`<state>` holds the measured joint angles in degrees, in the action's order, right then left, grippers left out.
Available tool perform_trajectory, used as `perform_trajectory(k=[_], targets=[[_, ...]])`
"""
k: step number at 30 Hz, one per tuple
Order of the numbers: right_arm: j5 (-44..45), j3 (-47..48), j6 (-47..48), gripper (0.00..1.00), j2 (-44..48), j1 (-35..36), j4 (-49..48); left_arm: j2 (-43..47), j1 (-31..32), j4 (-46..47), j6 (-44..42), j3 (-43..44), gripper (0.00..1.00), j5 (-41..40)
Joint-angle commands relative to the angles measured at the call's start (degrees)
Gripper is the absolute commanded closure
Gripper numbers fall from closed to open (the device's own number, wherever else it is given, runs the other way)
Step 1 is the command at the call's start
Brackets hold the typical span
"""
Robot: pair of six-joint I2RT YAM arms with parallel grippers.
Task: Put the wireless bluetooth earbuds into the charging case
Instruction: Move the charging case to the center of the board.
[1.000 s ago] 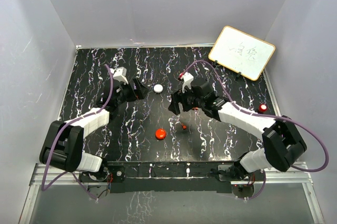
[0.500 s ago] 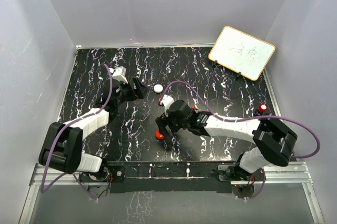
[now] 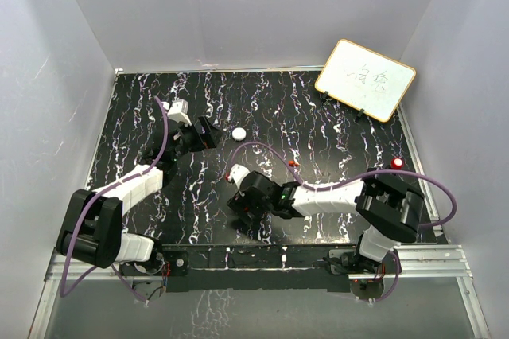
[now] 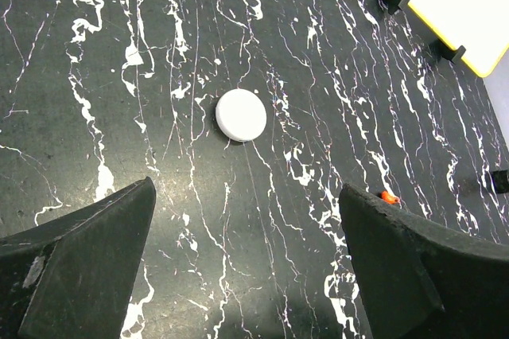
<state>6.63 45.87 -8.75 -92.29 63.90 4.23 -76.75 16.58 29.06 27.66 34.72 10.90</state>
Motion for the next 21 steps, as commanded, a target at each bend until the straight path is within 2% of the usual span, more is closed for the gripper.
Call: perform_trajectory(k=[1, 12, 21], targets=[[3.52, 1.84, 1.18, 0.2, -0.64, 0.35, -3.05, 1.1, -0.05, -0.04, -0.68, 0.64, 0.01, -0.35], [10.07, 2.03, 2.08, 0.2, -2.44, 0.15, -4.71, 0.55, -0.01, -0.46, -0.95, 0.99, 0.01, -0.17], [9.97, 2.59, 2.17, 0.21, -2.99, -2.71, -6.38, 0.78, 0.01, -0.32, -0.77, 0.14, 0.01, 0.43]])
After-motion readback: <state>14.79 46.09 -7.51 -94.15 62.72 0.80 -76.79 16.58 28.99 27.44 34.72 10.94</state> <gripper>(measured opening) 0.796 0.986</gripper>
